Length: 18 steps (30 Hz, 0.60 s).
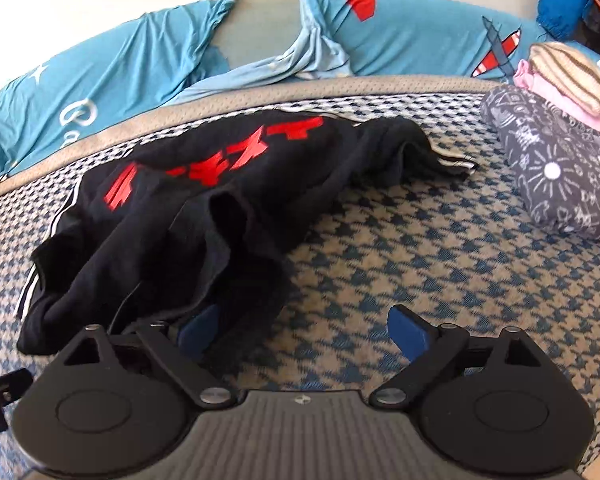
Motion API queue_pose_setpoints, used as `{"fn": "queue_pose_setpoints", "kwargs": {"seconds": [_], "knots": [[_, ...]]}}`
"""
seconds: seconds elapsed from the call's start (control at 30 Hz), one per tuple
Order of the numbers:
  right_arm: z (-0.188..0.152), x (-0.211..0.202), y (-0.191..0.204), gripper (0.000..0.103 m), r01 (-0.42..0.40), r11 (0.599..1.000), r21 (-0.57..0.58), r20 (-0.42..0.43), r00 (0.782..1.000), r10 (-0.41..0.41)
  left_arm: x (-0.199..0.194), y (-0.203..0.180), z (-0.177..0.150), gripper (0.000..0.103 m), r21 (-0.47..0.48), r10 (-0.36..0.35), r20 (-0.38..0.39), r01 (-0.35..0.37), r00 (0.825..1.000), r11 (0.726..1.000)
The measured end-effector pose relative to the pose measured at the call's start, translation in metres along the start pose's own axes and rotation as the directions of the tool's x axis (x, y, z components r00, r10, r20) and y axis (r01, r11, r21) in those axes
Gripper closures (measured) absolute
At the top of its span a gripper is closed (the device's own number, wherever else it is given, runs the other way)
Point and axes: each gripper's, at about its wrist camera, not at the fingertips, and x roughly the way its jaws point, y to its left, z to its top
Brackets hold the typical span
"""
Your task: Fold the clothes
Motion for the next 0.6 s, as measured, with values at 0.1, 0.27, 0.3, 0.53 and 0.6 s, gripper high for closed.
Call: {"fn": "queue_pose_setpoints", "kwargs": {"seconds": [0.1,0.27,0.3,0.53,0.6], "knots": [[-0.006,-0.004,0.002,0.009,-0.010,1.000,-0.003,0.001,1.000,0.010,0.000,-0.003,-0.012,0.000,-0.008,-0.016,-0.031,0.015,0.999,1.000],[-0.011,-0.007,-0.002,0.001,-0.027,0.999,0.022,-0.021,0.999,0.027,-0.001,-0.011,-0.034,0.000,0.022,0.004,-0.049,-0.003,0.999,1.000],[-0.012,-0.006,-0.003,0.001,-0.033,0.999,0.027,-0.034,0.999,0.034,-0.001,-0.012,-0.035,0.000,0.025,0.006,-0.047,-0.005,0.999,1.000],[-0.019,-0.001,-0.025,0.001,-0.115,0.986,0.123,-0.089,0.988,0.126,-0.001,-0.010,-0.042,0.000,0.013,0.003,-0.031,-0.002,1.000,1.000],[-0.020,-0.004,-0.029,0.001,-0.137,0.979,0.148,-0.070,0.986,0.149,-0.001,-0.011,-0.043,0.000,0.014,0.008,-0.023,-0.008,1.000,1.000]]}}
